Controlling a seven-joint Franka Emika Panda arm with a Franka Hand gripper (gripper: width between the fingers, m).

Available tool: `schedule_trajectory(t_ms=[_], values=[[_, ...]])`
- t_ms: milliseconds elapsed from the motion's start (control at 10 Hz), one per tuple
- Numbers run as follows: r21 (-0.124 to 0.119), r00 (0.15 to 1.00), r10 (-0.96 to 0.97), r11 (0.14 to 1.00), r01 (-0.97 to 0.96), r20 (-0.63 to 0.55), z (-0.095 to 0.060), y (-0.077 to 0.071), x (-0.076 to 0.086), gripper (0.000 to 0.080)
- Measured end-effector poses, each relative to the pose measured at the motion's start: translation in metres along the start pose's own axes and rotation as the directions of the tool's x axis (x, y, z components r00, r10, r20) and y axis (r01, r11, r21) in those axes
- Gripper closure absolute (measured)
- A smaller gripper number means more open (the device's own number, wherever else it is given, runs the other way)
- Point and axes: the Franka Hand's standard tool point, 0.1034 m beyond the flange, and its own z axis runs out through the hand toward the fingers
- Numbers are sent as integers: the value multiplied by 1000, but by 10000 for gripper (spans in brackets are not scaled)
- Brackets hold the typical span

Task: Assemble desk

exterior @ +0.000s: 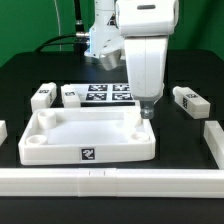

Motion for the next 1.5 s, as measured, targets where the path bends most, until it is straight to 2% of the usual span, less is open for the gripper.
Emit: schedule_trajectory(t_ms=[100,200,300,500,700,900,1200,1500], values=[[-12,997,-83,996,83,1,1,-1,-4,150],[-27,987,-163,986,163,4,5,-13,-15,150],[-18,988,-157,987,157,6,6,-25,-25,150],[-15,989,-150,989,150,9,10,-45,-50,150],[5,992,-126,992,126,5,23,-69,-67,150],[20,993,-118,993,117,1,30,-76,-71,150],[57,994,-112,992,112,-11,53,-89,-69,150],[72,994,-109,991,110,-15,61,-95,-69,150]])
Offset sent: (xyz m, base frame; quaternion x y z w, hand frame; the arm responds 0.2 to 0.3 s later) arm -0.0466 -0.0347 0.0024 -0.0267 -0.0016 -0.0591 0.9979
